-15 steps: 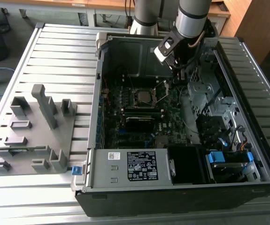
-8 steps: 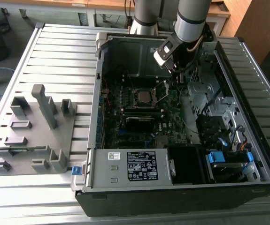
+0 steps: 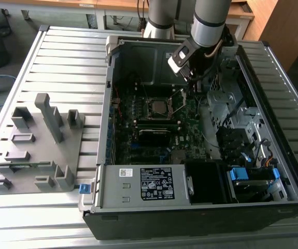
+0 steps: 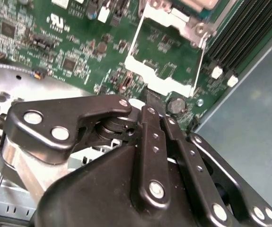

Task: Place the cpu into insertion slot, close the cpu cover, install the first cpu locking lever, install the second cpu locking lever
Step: 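Close the cpu cover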

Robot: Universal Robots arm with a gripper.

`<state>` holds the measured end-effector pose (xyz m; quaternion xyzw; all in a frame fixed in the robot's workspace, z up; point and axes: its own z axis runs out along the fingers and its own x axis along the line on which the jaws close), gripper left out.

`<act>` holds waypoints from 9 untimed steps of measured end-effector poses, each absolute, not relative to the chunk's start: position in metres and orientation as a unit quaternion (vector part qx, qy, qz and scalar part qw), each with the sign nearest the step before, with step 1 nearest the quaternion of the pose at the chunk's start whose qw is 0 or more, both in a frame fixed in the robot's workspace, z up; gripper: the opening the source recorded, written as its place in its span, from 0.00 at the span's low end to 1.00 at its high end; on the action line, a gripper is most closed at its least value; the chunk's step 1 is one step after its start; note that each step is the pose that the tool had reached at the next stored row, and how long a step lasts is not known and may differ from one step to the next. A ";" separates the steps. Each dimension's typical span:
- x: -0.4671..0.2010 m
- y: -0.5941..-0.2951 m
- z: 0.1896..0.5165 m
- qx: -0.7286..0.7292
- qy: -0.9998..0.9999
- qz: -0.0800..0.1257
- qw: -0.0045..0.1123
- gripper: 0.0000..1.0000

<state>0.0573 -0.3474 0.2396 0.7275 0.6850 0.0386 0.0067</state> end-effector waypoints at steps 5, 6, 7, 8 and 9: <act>0.041 -0.346 0.238 0.727 0.685 0.041 0.009 0.10; 0.039 -0.346 0.238 0.727 0.685 0.041 0.009 0.10; 0.038 -0.346 0.238 0.727 0.685 0.041 0.009 0.10; 0.038 -0.346 0.238 0.727 0.685 0.041 0.009 0.10; 0.038 -0.346 0.238 0.727 0.685 0.041 0.009 0.10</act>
